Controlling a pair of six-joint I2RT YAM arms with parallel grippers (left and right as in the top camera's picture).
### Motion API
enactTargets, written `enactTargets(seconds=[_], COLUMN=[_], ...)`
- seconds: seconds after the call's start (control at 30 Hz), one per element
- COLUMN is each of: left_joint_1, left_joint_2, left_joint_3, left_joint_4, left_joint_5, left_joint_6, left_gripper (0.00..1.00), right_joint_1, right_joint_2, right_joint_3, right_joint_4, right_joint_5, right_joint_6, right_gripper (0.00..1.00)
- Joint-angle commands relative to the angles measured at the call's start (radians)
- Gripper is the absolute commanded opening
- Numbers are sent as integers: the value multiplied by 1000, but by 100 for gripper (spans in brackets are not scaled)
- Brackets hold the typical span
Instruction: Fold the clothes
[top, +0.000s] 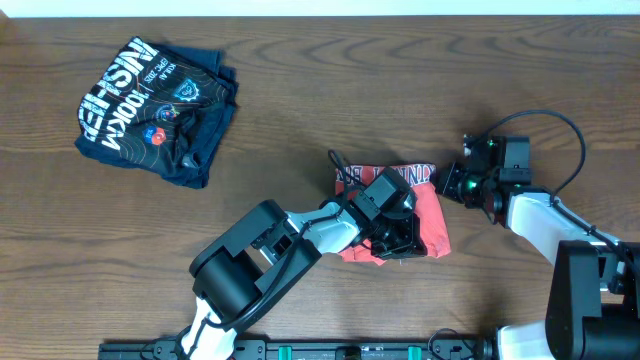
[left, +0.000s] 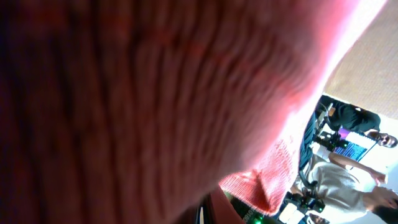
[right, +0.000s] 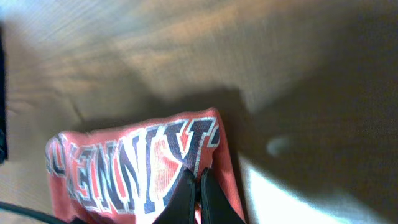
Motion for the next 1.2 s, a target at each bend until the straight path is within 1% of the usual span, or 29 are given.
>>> enactTargets(seconds=[0.0, 0.1, 0.17, 0.23, 0.27, 0.3, 0.33, 0.43, 0.47, 0.5, 0.57, 0.63, 0.7, 0.77, 0.8, 0.83, 0.87, 0.9, 0.93, 1.0, 1.07, 1.1, 1.17], left_joint_1=[11, 19, 21, 21, 21, 21, 21, 21, 21, 21, 19, 18, 18, 18, 18, 18, 19, 19, 19, 19, 19, 20, 27], left_joint_2=[18, 18, 18, 16, 13, 10, 5, -17, -32, -49, -98, -158, -229, -298, -327, -355, -385, -412, -434, -470, -501, -509, -523], left_joint_3=[-14, -14, -14, -14, -14, -14, -14, -14, -14, -14, -14, -14, -14, -14, -14, -14, -14, -14, -14, -14, -14, -14, -14], left_joint_4=[-54, -90, -90, -90, -90, -89, -90, -83, -81, -82, -97, -143, -218, -298, -328, -357, -383, -405, -424, -468, -523, -542, -595], left_joint_5=[13, 13, 13, 12, 12, 12, 12, 4, 0, -7, -37, -101, -195, -292, -328, -363, -400, -434, -468, -547, -635, -657, -697], left_joint_6=[-11, -11, -10, -7, -3, 1, 13, 52, 75, 105, 172, 234, 299, 349, 367, 377, 391, 413, 430, 447, 457, 472, 497], left_gripper=[6, 6, 6, 6, 6, 6, 6, 6, 6, 6, 6, 6, 12, 17, 22, 26, 28, 29, 29, 32, 39, 41, 41], right_joint_1=[-41, -80, -94, -104, -108, -112, -115, -122, -121, -119, -105, -81, -51, -26, -11, 5, 18, 33, 41, 49, 40, 32, 11], right_joint_2=[9, 9, 9, 9, 9, 9, 9, 9, 9, 9, 9, 9, 10, 10, 10, 10, 10, 10, 10, 10, 10, 8, -4], right_joint_3=[3, 3, 3, 3, 3, 3, 3, 3, 3, 3, 2, 2, 2, 2, 2, 1, 1, -2, -6, -21, -24, -23, -14], right_joint_4=[56, 86, 87, 80, 79, 80, 88, 131, 132, 128, 85, 9, -80, -146, -177, -215, -246, -279, -291, -291, -289, -285, -285], right_joint_5=[-5, -5, -5, -6, -15, -32, -62, -230, -293, -335, -377, -367, -315, -249, -200, -118, -28, 107, 200, 324, 367, 356, 283], right_joint_6=[-7, -7, -13, -33, -37, -37, -42, -98, -100, -100, -100, -101, -101, -100, -98, -88, -69, -31, 0, 47, 69, 69, 4], right_gripper=[2, 2, 6, 29, 36, 37, 37, 27, 26, 22, 13, 7, 2, 1, 1, 1, 1, 1, 1, 1, 1, 1, 1])
